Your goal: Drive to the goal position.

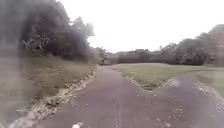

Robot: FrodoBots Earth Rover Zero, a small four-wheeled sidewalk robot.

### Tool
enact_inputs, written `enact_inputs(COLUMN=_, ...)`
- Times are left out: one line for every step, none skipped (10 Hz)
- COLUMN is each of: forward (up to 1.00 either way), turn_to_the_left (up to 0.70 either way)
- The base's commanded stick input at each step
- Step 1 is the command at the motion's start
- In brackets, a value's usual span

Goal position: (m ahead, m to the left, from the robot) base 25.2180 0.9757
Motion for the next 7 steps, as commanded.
enact_inputs(forward=0.85, turn_to_the_left=0.01)
enact_inputs(forward=0.85, turn_to_the_left=0.01)
enact_inputs(forward=0.85, turn_to_the_left=0.01)
enact_inputs(forward=0.85, turn_to_the_left=0.01)
enact_inputs(forward=0.85, turn_to_the_left=0.01)
enact_inputs(forward=0.85, turn_to_the_left=0.01)
enact_inputs(forward=0.85, turn_to_the_left=0.01)
